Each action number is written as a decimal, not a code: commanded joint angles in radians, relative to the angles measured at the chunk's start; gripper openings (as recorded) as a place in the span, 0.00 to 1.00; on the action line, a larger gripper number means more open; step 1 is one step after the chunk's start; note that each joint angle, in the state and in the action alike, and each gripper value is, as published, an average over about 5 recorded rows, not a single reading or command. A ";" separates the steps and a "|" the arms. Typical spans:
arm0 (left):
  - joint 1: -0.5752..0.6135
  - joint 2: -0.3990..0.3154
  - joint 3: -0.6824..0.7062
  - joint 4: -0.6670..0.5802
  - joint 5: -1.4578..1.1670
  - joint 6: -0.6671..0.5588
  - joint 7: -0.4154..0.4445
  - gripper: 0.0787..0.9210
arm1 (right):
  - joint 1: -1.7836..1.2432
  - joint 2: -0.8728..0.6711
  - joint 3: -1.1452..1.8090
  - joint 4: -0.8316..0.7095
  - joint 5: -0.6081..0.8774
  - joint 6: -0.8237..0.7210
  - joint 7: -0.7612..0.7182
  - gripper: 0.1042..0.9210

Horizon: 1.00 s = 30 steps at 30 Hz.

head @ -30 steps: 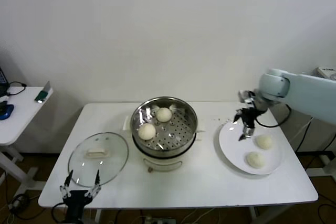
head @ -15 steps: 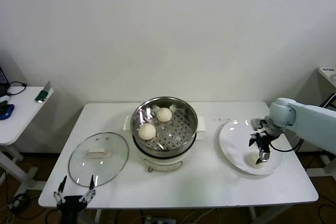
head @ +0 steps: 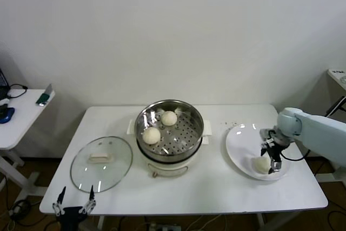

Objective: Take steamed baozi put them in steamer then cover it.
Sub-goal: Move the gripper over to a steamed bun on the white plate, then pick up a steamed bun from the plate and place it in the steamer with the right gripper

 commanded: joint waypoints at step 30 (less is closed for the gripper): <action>-0.002 0.000 0.010 0.003 0.004 0.014 -0.030 0.88 | 0.426 0.195 -0.128 -0.010 -0.004 0.430 -0.078 0.71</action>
